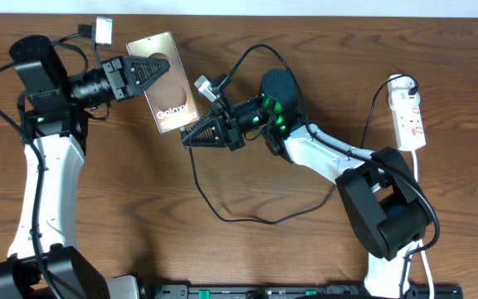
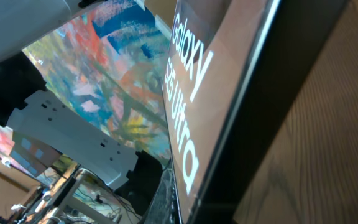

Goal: Plug charger to phone and switch on socket
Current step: 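Push the connector into the phone's charging port with the right gripper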

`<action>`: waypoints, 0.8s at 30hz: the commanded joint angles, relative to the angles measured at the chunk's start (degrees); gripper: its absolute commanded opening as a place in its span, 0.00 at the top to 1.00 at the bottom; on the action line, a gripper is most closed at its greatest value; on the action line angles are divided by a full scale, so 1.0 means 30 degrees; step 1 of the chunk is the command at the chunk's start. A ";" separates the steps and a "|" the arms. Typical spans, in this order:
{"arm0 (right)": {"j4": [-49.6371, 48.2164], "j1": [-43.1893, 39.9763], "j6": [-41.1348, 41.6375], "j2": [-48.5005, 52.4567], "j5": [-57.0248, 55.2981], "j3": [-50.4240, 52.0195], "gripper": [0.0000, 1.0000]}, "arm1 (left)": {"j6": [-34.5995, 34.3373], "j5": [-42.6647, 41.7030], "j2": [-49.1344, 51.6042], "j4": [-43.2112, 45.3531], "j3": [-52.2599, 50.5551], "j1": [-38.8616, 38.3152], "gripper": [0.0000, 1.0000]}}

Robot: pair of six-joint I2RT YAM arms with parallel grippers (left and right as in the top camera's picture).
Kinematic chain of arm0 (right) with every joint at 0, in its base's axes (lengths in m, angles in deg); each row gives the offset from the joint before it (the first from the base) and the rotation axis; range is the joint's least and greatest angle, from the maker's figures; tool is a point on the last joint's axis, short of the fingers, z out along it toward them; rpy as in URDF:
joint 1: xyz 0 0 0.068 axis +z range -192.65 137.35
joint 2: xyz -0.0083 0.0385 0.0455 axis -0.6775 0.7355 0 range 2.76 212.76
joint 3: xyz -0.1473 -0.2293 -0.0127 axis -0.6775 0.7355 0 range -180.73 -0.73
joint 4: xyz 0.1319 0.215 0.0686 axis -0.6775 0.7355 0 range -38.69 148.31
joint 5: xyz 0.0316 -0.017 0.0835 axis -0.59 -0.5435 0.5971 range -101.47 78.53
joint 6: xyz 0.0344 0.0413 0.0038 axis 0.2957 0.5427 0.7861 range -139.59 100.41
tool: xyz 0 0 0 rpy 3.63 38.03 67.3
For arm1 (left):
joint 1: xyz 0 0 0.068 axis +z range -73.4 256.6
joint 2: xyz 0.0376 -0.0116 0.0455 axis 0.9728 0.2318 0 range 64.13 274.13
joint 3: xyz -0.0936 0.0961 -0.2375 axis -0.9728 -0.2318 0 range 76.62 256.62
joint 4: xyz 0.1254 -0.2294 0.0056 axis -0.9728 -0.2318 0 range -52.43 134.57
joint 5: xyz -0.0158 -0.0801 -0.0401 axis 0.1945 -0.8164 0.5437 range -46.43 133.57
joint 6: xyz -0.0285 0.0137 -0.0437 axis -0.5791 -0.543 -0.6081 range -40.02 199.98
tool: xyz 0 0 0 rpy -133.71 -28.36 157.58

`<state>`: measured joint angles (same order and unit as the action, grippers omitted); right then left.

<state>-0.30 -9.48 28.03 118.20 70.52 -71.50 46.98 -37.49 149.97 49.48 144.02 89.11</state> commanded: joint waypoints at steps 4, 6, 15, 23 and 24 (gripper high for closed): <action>-0.0022 0.0029 0.0430 0.0029 -0.0947 -0.0109 0.99 | 0.0000 -0.0627 -0.0073 0.0109 0.0102 -0.0131 0.92; -0.0029 0.0029 0.0532 0.0029 -0.0969 -0.0109 0.99 | 0.0000 -0.0627 -0.0073 0.0109 0.0102 -0.0131 0.93; -0.0102 0.0029 0.0707 0.0029 -0.1005 -0.0109 0.99 | 0.0503 -0.0780 -0.0073 0.0102 0.0102 -0.0131 0.93; -0.1166 0.0029 0.1552 0.0029 -0.0998 -0.0109 0.99 | 0.0641 -0.0838 -0.0073 0.0095 0.0102 -0.0131 0.93; -0.1166 0.0029 0.1552 0.0029 -0.0998 -0.0109 0.99 | 0.0641 -0.0845 -0.0073 0.0095 0.0102 -0.0131 0.93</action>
<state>-3.04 -9.41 31.61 118.20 70.37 -71.47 47.70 -37.32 149.97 49.54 144.02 89.13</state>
